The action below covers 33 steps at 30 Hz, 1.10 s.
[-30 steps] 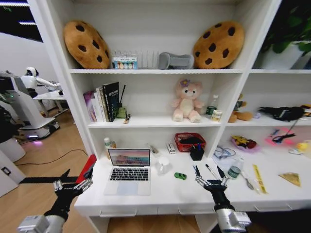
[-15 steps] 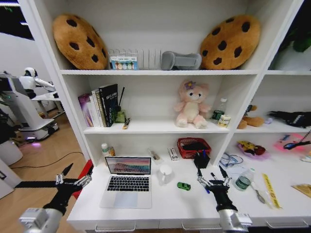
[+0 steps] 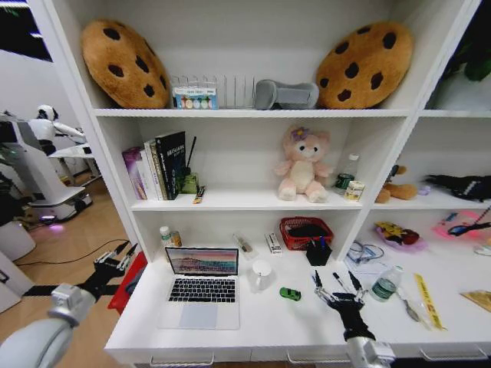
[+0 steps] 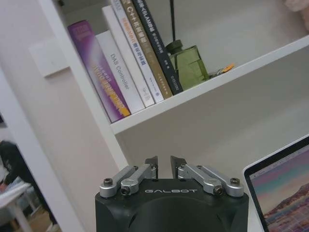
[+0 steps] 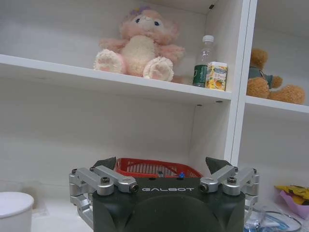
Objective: Organize the objects on the table.
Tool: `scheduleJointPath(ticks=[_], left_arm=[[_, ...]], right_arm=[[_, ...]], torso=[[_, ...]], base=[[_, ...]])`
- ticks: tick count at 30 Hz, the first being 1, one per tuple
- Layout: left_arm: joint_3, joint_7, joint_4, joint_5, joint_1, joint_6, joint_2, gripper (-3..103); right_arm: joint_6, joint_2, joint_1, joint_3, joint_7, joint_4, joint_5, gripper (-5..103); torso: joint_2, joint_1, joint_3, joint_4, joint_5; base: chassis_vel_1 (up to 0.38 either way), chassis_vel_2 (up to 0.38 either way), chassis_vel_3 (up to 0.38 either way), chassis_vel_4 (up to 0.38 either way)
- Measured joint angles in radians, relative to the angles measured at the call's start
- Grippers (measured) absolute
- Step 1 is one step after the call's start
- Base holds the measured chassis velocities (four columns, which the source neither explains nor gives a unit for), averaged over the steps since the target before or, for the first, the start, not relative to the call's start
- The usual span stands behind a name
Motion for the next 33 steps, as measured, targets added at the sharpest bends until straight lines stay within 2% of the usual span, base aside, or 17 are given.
scheduleJointPath(ticks=[1, 3, 4, 5, 6, 8, 9, 12, 22, 28, 33], left_arm=[[0.0, 0.0, 0.0, 0.0, 0.0, 0.0, 0.0, 18], [0.022, 0.089, 0.076, 0.017, -0.048, -0.072, 0.064, 7], [0.022, 0.089, 0.076, 0.017, -0.048, -0.072, 0.064, 7], [0.039, 0.123, 0.114, 0.023, -0.073, -0.106, 0.088, 3], [0.039, 0.123, 0.114, 0.023, -0.073, -0.106, 0.088, 3], [0.096, 0.21, 0.219, 0.039, -0.131, -0.19, 0.149, 0], [0.109, 0.238, 0.243, 0.052, -0.143, -0.207, 0.166, 0], [0.137, 0.272, 0.276, 0.086, -0.163, -0.23, 0.186, 0], [0.243, 0.331, 0.313, 0.097, -0.228, -0.251, 0.197, 0], [0.398, 0.328, 0.365, 0.097, -0.39, -0.258, 0.194, 0], [0.469, 0.329, 0.393, 0.106, -0.451, -0.26, 0.18, 0]], right_arm=[[0.0, 0.0, 0.0, 0.0, 0.0, 0.0, 0.0, 100], [0.01, 0.001, -0.006, 0.007, 0.002, -0.01, -0.003, 100], [0.01, 0.001, -0.006, 0.007, 0.002, -0.01, -0.003, 100], [0.012, 0.001, -0.007, 0.009, 0.003, -0.012, -0.004, 100], [0.012, 0.001, -0.007, 0.009, 0.003, -0.012, -0.004, 100], [0.014, 0.002, -0.005, 0.012, 0.006, -0.016, -0.004, 100], [0.014, 0.001, -0.004, 0.012, 0.006, -0.016, -0.004, 100], [0.014, 0.004, -0.003, 0.011, 0.005, -0.018, -0.004, 100], [0.014, 0.026, -0.01, 0.005, 0.005, -0.024, -0.015, 100], [0.014, 0.029, -0.01, 0.015, 0.006, -0.028, -0.015, 100], [0.019, 0.037, -0.017, 0.014, 0.006, -0.032, -0.025, 100]], torso=[[0.0, 0.0, 0.0, 0.0, 0.0], [0.0, 0.0, 0.0, 0.0, 0.0001], [0.0, 0.0, 0.0, 0.0, 0.0001], [0.0, 0.0, 0.0, -0.0001, 0.0], [0.0, 0.0, 0.0, -0.0001, 0.0], [0.0, 0.0, 0.0, -0.0002, -0.0002], [0.0, 0.0, 0.0, 0.0, -0.0003], [0.0, 0.0, 0.0, 0.0, 0.0001], [0.0, 0.0, 0.0, 0.0001, 0.0], [0.0, 0.0, 0.0, -0.0003, 0.0002], [0.0, 0.0, 0.0, -0.0003, 0.0001]], base=[[0.0, 0.0, 0.0, 0.0], [0.0, 0.0, 0.0, 0.0], [0.0, 0.0, 0.0, 0.0], [0.0, 0.0, 0.0, 0.0], [0.0, 0.0, 0.0, 0.0], [0.0, 0.0, 0.0, 0.0], [0.0, 0.0, 0.0, 0.0], [0.0, 0.0, 0.0, 0.0], [0.0, 0.0, 0.0, 0.0], [0.0, 0.0, 0.0, 0.0], [0.0, 0.0, 0.0, 0.0]])
